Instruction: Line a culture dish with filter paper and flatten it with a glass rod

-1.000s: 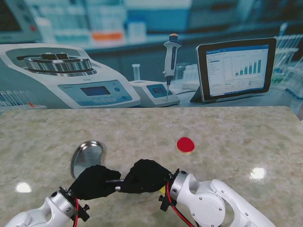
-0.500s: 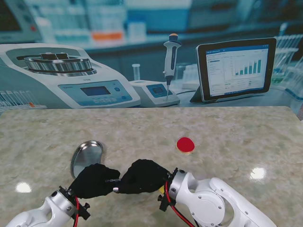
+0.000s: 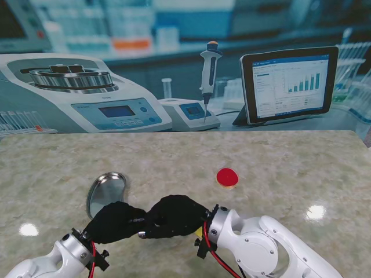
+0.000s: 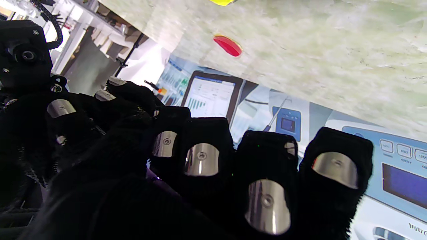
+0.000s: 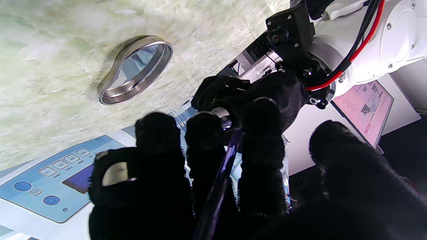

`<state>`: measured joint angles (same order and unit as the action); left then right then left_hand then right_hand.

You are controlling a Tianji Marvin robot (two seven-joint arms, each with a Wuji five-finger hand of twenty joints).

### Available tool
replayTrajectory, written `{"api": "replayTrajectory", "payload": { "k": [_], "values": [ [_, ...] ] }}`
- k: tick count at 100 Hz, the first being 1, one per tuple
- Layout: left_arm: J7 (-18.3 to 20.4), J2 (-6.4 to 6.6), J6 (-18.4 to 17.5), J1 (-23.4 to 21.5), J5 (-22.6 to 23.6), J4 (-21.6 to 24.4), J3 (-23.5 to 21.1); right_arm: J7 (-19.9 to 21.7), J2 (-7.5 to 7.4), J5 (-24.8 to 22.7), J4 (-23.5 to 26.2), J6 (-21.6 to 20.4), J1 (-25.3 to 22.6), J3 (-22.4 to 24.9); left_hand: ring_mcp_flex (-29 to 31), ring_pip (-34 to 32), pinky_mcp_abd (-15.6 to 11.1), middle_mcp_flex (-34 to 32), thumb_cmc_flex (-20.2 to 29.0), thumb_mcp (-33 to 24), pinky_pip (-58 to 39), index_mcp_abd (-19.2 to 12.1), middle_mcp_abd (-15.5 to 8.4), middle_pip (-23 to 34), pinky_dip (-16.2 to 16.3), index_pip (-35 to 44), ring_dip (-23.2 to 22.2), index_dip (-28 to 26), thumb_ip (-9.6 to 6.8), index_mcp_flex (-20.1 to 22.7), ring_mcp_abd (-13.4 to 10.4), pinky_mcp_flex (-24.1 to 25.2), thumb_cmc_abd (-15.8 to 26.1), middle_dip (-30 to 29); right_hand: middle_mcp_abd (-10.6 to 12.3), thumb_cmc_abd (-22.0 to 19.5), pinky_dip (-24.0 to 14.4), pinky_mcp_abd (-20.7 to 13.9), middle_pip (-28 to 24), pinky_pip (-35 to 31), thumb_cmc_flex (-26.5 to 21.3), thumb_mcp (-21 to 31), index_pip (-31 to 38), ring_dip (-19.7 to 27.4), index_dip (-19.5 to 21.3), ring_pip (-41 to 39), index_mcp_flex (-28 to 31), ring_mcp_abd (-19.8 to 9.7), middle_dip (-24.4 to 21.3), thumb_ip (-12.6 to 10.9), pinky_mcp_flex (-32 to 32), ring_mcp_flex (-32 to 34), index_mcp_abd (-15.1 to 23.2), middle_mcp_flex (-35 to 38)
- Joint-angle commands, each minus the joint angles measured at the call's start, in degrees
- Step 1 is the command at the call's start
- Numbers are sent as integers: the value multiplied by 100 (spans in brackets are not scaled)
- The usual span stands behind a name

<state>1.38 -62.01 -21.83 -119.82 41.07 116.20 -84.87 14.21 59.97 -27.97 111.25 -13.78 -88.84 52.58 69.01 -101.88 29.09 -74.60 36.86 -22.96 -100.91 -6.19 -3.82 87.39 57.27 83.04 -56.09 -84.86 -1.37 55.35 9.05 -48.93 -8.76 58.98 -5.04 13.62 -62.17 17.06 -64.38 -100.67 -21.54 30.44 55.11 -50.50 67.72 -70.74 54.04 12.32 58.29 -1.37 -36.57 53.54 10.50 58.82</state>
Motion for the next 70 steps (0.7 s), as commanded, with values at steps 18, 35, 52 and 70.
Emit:
{"api": "replayTrajectory", "payload": {
  "k": [18, 35, 52, 70],
  "values": [
    [-33, -9, -32, -13, -49, 1, -21, 31, -10, -34, 69, -53, -62, 25, 120, -397, 513, -220, -66, -26, -232, 29, -53, 203, 314, 260, -143, -464, 194, 175, 163, 12, 70, 158, -208, 86, -245, -19, 1056, 225, -149, -221, -719, 394, -637, 1130, -619, 324, -569, 335, 659, -658, 621, -859],
    [-13, -11, -55, -13, -116, -4, -42, 23, -13, -107, 98, -85, -88, 65, 121, -398, 510, -219, -84, -105, -233, 72, -22, 207, 323, 258, -140, -457, 195, 203, 160, 13, 20, 175, -238, 150, -102, 59, 1451, 639, -162, -337, -968, 744, -835, 1911, -977, 403, -900, 420, 1189, -1093, 849, -1343],
    [-24, -14, -89, -6, -148, -18, -51, 9, -16, -200, 140, -90, -131, 123, 121, -399, 510, -219, -135, -202, -230, 95, 14, 206, 329, 258, -138, -452, 196, 223, 160, 12, -34, 196, -240, 148, 312, 271, 1867, 1253, -184, -446, -1130, 1211, -1024, 2812, -1188, 494, -1317, 458, 1823, -1529, 977, -1688],
    [-16, -13, -101, -7, -138, -19, -66, 35, -29, -314, 209, -92, -200, 222, 121, -399, 511, -220, -177, -275, -229, 96, 40, 207, 332, 259, -137, -450, 197, 232, 160, 12, -68, 215, -198, 158, 792, 548, 2546, 2194, -204, -522, -1435, 1759, -1491, 3752, -1439, 548, -1946, 491, 2349, -1900, 1109, -1957]
  ]
}}
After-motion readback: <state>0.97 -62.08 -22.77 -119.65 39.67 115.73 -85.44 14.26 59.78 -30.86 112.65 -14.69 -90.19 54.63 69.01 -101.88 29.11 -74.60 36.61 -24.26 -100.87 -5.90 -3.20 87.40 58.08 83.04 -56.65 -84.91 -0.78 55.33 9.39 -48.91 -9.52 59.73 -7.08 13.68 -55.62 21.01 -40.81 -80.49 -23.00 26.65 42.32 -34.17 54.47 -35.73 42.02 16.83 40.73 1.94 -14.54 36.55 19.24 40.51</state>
